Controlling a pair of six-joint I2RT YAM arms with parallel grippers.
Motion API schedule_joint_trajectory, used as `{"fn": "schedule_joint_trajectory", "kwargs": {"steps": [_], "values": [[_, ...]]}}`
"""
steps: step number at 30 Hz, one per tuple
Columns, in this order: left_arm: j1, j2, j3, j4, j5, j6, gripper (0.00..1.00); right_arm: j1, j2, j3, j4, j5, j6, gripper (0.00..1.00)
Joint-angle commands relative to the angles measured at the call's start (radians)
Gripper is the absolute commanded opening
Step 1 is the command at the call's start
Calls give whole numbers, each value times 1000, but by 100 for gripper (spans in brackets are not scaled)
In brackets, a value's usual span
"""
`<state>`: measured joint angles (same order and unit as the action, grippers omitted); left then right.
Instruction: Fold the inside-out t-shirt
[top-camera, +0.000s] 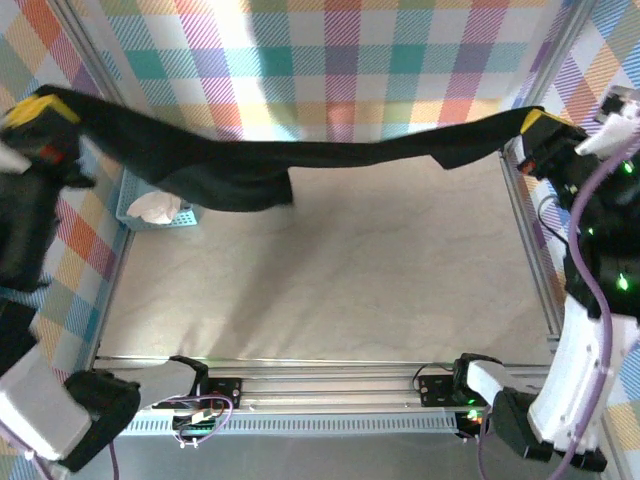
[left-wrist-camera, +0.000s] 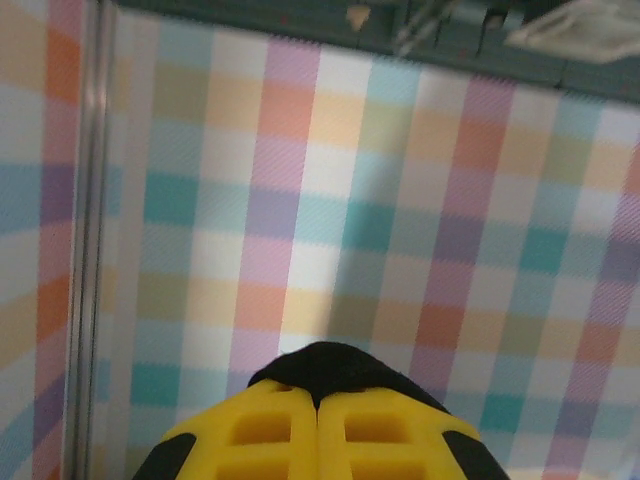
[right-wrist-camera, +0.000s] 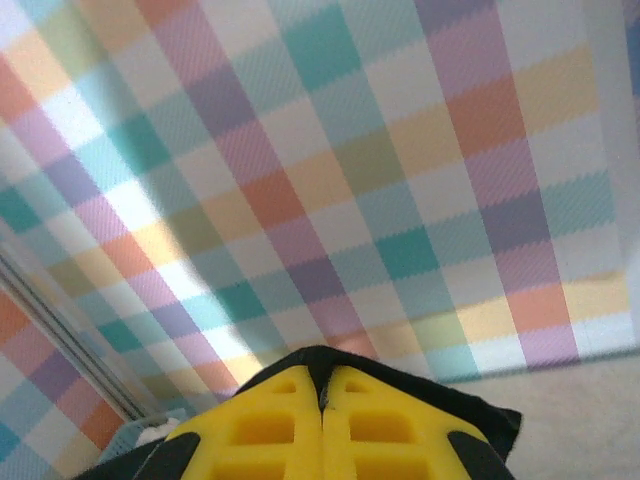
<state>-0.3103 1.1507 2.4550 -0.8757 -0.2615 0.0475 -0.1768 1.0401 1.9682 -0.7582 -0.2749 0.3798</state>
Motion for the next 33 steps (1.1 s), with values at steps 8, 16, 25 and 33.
{"fn": "schedule_joint_trajectory", "kwargs": {"steps": [8,16,25,33], "values": [[9,5,133,68,23,21,0,3,-38,301,-155,18,-20,0],[-28,319,258,104,-111,137,0,2,79,270,-95,19,-42,0],[83,747,261,225,-2,96,0,36,360,-2,143,41,-81,0],[129,1196,305,385,55,89,0,136,912,87,302,158,-133,2]]}}
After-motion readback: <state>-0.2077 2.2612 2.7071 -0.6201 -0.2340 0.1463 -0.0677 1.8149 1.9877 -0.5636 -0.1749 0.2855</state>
